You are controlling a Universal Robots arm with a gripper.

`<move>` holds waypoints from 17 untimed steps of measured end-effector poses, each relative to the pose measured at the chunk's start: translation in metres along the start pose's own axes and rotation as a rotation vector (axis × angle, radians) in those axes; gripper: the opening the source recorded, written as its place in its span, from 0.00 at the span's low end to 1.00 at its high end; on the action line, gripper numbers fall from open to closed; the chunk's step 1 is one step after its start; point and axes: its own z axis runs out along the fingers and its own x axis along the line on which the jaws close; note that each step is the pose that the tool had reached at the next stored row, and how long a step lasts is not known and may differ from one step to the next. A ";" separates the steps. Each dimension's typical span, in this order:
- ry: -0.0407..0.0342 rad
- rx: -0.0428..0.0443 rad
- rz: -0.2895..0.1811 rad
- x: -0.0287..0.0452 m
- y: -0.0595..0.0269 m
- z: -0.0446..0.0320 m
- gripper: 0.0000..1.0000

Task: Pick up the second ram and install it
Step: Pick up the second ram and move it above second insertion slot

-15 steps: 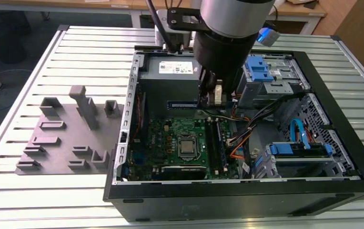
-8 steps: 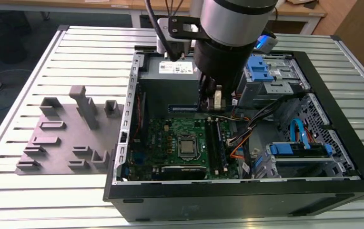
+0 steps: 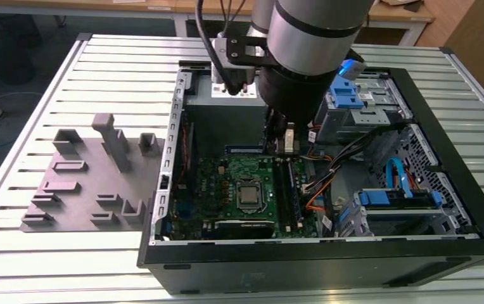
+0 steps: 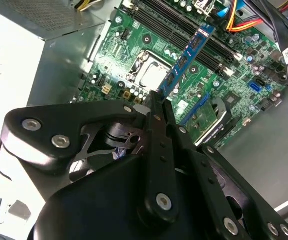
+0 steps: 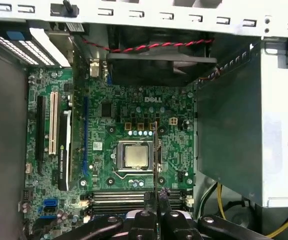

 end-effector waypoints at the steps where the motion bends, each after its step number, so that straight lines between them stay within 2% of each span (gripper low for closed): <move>1: -0.0001 0.0000 0.000 0.0002 -0.0004 0.0018 0.11; 13: 0.0001 -0.0020 0.000 0.0002 -0.0099 0.0232 0.11; 17: 0.0004 -0.0021 0.000 0.0003 -0.0100 0.0251 0.11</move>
